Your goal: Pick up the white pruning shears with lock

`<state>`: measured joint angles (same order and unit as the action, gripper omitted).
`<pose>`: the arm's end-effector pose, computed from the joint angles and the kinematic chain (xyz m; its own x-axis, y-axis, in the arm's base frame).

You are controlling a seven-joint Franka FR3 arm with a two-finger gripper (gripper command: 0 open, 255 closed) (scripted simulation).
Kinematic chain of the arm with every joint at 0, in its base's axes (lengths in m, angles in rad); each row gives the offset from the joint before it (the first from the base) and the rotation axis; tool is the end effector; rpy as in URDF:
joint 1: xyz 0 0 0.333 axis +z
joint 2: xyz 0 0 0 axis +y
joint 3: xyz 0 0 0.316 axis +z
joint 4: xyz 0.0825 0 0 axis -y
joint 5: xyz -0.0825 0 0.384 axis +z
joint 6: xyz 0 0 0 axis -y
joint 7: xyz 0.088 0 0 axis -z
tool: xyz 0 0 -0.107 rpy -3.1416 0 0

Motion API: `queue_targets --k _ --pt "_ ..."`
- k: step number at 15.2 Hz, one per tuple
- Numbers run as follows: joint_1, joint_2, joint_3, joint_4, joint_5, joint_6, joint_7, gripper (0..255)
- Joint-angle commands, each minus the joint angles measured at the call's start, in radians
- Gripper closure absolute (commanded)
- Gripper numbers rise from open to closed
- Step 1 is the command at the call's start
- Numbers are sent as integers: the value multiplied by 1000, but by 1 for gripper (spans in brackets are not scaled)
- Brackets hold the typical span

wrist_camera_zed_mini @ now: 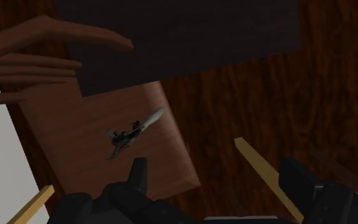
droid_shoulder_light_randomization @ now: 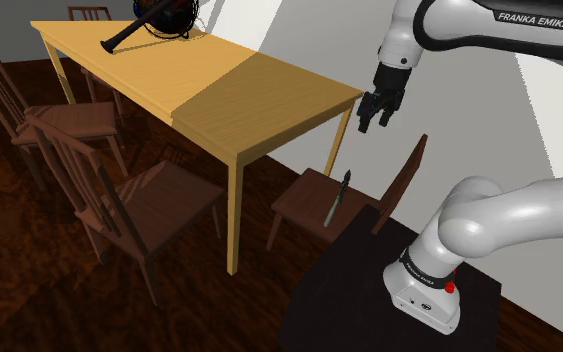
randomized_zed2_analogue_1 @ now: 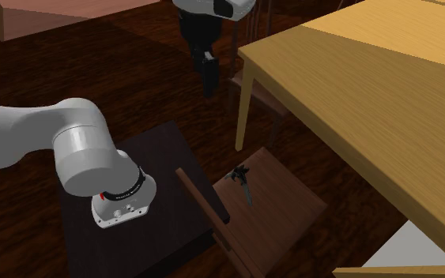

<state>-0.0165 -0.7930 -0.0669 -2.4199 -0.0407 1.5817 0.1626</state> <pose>0.3025 -0.0345 0.5628 0.9740 -0.2215 -0.0468 -0.2217 -0.9751 0.0006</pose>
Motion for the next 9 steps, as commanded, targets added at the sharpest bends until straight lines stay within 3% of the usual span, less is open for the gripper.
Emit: queue_targets --k 1,9 --pt "0 0 0 0 0 0 0 0" --pt "-84 228 -92 -51 35 196 97 0"
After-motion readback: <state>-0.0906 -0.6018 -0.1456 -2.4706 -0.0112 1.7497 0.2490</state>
